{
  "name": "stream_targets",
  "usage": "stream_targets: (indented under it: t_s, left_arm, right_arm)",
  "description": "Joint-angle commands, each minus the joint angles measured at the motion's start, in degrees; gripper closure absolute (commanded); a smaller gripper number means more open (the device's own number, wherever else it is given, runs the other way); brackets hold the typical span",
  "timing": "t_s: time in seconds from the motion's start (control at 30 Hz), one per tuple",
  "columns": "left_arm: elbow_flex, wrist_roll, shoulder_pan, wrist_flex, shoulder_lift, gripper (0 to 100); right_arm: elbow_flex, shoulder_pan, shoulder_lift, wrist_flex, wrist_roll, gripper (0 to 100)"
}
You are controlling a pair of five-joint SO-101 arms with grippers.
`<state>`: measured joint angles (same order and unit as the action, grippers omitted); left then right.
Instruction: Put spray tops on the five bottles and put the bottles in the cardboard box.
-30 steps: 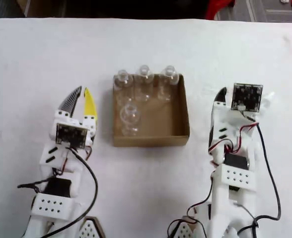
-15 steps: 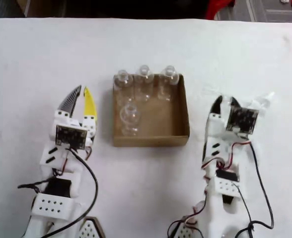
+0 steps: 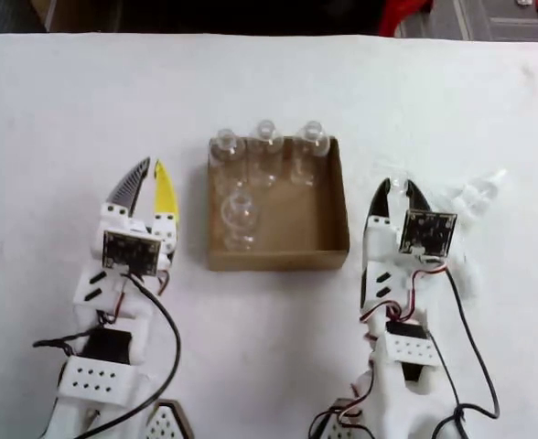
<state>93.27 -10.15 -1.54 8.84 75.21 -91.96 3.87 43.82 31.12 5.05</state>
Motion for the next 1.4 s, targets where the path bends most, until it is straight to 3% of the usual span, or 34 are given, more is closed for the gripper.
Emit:
stream_targets:
  t_s: [0.0, 0.33, 0.57, 0.93, 1.27, 1.37]
  left_arm:
    - [-0.4, -0.6, -0.6, 1.6, 1.0, 96]
    - [-0.4, -0.6, -0.6, 1.6, 1.0, 96]
    - [-0.5, -0.6, -0.6, 1.6, 1.0, 96]
    - [-0.6, -0.6, -0.5, 1.6, 1.0, 96]
    - [-0.7, -0.6, -0.1, 1.6, 1.0, 96]
    - [-0.7, -0.6, -0.1, 1.6, 1.0, 96]
  right_arm:
    - [3.5, -0.2, -3.9, 1.5, 1.8, 97.9]
    - [4.8, -0.5, -6.4, 1.6, 3.0, 97.5]
    - [4.6, -0.6, -6.4, 1.4, 3.0, 85.1]
    - [4.5, -0.3, -6.1, 1.4, 3.1, 84.6]
    - [-4.1, -0.6, 7.4, 1.1, 3.1, 84.9]
    - [-4.0, -0.6, 11.6, -4.9, 3.1, 84.9]
